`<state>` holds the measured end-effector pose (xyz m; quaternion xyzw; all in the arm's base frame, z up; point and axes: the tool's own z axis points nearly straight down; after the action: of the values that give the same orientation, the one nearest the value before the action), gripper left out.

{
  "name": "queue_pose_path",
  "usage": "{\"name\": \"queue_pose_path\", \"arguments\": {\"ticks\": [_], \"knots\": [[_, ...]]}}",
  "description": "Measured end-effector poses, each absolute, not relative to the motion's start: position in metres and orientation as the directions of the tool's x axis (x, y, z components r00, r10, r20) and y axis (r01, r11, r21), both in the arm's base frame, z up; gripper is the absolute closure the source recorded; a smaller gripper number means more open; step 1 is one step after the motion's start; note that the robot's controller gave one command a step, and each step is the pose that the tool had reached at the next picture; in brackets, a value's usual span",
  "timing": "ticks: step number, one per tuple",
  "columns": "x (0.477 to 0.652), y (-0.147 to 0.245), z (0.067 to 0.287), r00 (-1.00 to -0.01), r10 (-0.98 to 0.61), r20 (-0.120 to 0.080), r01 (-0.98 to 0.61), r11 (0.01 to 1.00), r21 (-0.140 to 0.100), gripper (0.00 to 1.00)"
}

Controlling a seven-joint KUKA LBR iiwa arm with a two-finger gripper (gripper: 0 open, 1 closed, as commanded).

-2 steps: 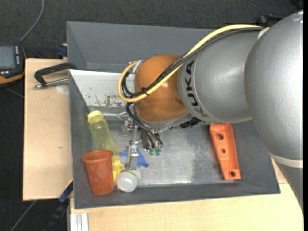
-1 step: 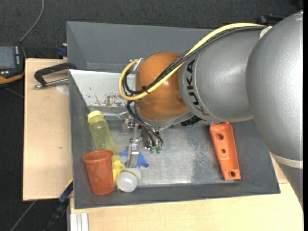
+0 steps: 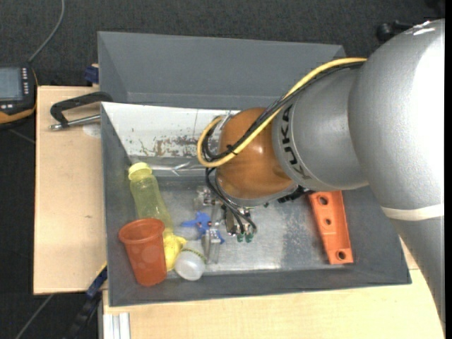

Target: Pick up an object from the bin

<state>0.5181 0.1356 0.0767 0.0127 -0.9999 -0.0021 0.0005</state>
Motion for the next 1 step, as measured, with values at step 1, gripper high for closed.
{"name": "queue_pose_path", "arguments": {"ticks": [1], "knots": [[0.5191,0.1317,0.1381,-0.987,-0.158,-0.002,-0.158,0.987,0.003,0.00]]}}
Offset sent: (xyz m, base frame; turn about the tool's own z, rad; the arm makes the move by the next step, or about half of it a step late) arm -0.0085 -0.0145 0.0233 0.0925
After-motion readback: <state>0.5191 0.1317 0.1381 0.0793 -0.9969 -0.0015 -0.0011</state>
